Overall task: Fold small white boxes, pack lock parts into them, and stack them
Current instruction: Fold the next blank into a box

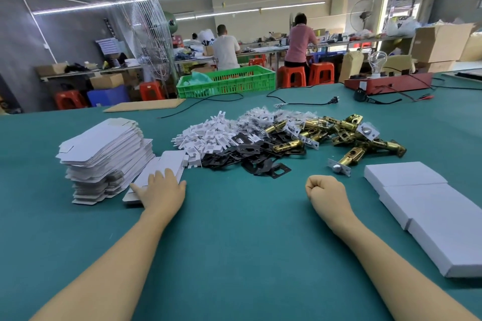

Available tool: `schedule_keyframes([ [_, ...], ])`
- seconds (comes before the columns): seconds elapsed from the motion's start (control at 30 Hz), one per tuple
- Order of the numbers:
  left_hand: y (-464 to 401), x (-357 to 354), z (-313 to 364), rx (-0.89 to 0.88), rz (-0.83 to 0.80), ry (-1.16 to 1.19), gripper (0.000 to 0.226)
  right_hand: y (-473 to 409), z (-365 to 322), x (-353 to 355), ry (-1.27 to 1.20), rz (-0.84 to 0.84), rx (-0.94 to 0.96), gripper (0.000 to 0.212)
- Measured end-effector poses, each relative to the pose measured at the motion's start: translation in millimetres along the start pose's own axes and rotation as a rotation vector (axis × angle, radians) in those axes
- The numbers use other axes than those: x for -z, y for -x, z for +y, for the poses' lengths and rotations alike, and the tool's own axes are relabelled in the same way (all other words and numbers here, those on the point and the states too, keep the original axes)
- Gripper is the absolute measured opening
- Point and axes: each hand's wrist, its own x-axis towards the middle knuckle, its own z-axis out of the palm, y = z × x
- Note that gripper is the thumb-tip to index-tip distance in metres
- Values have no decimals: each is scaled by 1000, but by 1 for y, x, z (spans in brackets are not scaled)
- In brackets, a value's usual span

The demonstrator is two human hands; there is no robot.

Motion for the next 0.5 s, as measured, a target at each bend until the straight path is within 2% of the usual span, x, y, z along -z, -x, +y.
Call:
schedule_keyframes([
  [0.1, 1, 1, -1, -28, 55, -48, 29, 0, 0, 1, -31, -8, -26, 28],
  [0.2, 2, 6, 1, -74, 70, -106, 22, 1, 0, 1, -44, -8, -48, 30],
  [0.33, 6, 23, 5, -43, 43, -19, 8, 1, 0, 2, -93, 0, -78, 31],
  [0.4, 11, 37, 13, -20, 176, 108, 8, 2, -1, 3, -99, -2, -87, 32],
  [0.5, 24, 53, 37, -107, 531, 443, 12, 3, -3, 3, -82, -10, -81, 32],
])
